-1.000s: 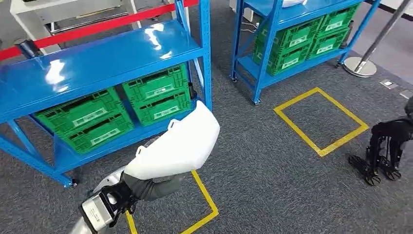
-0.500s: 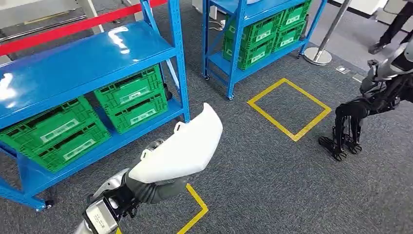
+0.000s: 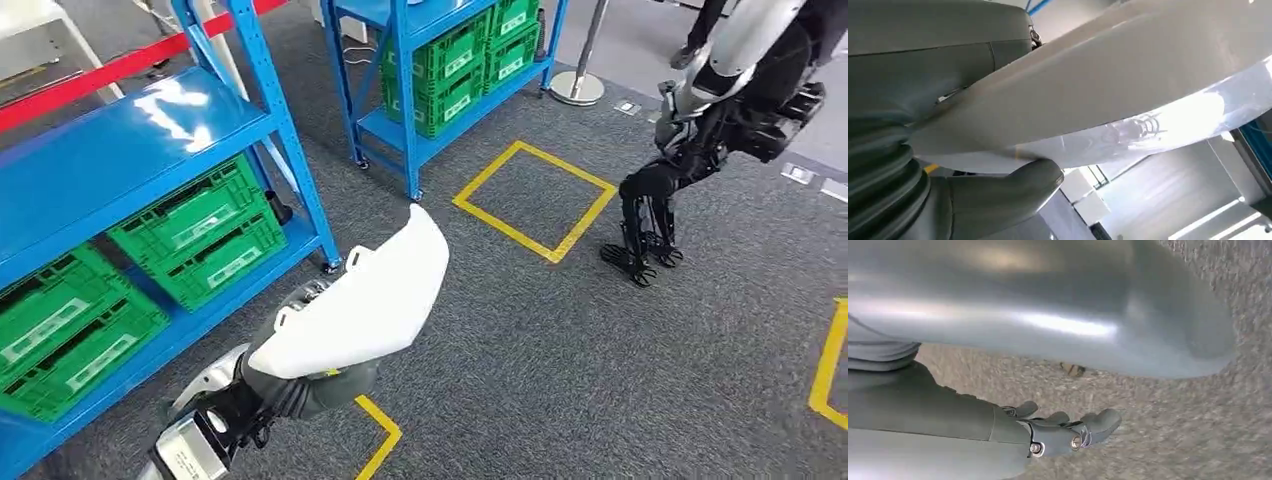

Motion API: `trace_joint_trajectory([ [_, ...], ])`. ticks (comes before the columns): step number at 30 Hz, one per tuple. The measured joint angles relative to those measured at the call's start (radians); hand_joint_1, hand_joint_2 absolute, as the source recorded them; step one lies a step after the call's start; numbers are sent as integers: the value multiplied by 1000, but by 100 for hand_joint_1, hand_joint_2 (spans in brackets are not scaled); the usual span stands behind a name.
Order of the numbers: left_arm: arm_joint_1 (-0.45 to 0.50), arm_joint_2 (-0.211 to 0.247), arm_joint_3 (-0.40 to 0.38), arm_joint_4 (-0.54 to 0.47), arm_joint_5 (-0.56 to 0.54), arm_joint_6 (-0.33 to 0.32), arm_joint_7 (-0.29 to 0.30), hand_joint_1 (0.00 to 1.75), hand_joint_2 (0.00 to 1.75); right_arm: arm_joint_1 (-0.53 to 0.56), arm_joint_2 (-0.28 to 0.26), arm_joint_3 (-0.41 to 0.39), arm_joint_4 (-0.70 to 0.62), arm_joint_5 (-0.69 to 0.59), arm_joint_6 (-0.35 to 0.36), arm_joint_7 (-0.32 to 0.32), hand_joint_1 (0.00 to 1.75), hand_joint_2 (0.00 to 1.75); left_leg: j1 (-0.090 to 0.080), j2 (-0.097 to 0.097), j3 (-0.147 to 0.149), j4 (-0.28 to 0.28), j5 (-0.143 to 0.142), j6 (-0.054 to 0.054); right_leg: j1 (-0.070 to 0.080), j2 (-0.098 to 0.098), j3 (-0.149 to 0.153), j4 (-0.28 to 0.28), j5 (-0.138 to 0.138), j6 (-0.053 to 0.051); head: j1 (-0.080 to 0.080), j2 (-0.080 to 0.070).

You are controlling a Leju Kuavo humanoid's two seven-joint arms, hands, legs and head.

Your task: Take the parts from the cabinet and place them on the table.

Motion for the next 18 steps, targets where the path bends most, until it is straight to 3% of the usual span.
trace_joint_trajectory([
  [2, 0, 0, 0, -2, 0, 0, 3, 175, 175, 0, 0, -2, 0, 5, -1, 17, 0, 0, 4, -13, 66, -154, 94, 4, -1, 28, 1, 2, 1, 4, -1, 0],
  [3, -1, 1, 0, -5, 0, 2, 4, 175, 175, 0, 0, -2, 0, 7, -2, 26, 0, 0, 8, -49, 102, -235, 130, 6, -2, 39, -1, 4, 2, 8, -2, 0],
  [4, -1, 2, 0, -6, 0, 4, 5, 175, 175, -2, 1, -2, 0, 9, -6, 38, 0, 0, 10, -86, 112, -270, 119, 10, 5, 50, -7, 11, 1, 17, -3, 0],
  [6, -3, 2, 0, -9, -1, 10, 10, 175, 175, 1, 1, -3, 0, 10, -13, 51, 0, 0, 5, -70, 108, -269, 121, 18, -2, 69, -16, 6, 8, 33, -2, 0],
  [8, -6, 1, 0, -13, -1, 10, 11, 175, 175, 9, 1, -4, 0, 10, -15, 55, 0, 0, 4, -54, 113, -275, 128, 34, -7, 87, -19, 1, 15, 50, -2, 0],
  [9, -8, 0, 0, -15, -1, 10, 12, 175, 175, 10, 2, -4, 0, 11, -16, 55, 0, 0, 7, -39, 115, -281, 134, 43, -9, 51, -21, 13, 9, 49, -2, 0],
  [10, -8, -1, 0, -16, -1, 11, 11, 175, 175, 9, 3, -4, 0, 12, -16, 57, 0, 0, 5, -29, 115, -284, 136, 48, -1, -5, -42, 51, -19, 52, 6, 0],
  [11, -8, -1, 0, -18, -1, 12, 13, 175, 175, 5, 4, -4, 0, 13, -16, 57, 0, 0, 3, -14, 114, -283, 135, 53, -1, -28, -76, 122, -61, 56, 9, 0],
  [13, -2, -1, 0, -16, -2, 13, 16, 175, 175, 1, 5, -4, 0, 16, -16, 60, 0, 0, -1, 15, 113, -283, 133, 56, -1, -36, -146, 270, -125, 61, 10, 0],
  [14, 4, 0, 0, -16, -1, 13, 17, 175, 175, 3, 6, -4, 0, 16, -18, 63, 0, 0, -1, 29, 112, -282, 133, 56, -1, -37, -161, 304, -131, 63, 11, 0],
  [15, 11, 2, 0, -14, -1, 13, 18, 175, 175, 6, 6, -4, 0, 16, -19, 66, 0, 0, -1, 42, 112, -282, 132, 56, -1, -39, -150, 289, -114, 63, 11, 0],
  [16, 16, 3, 0, -13, -1, 13, 19, 175, 175, 8, 6, -4, 0, 16, -19, 66, 0, 0, -1, 53, 112, -281, 130, 55, -1, -43, -120, 236, -84, 62, 11, 0],
  [17, 18, 3, 0, -12, 0, 12, 20, 175, 175, 10, 7, -4, 0, 14, -19, 61, 0, 0, -1, 64, 113, -279, 128, 53, -1, -55, -68, 149, -46, 59, 12, 0],
  [18, 17, 2, -1, -13, 1, 10, 23, 175, 175, 10, 7, -4, 0, 10, -20, 56, 0, 0, -2, 74, 114, -276, 125, 50, 1, -84, -11, 55, -15, 54, 13, 0],
])
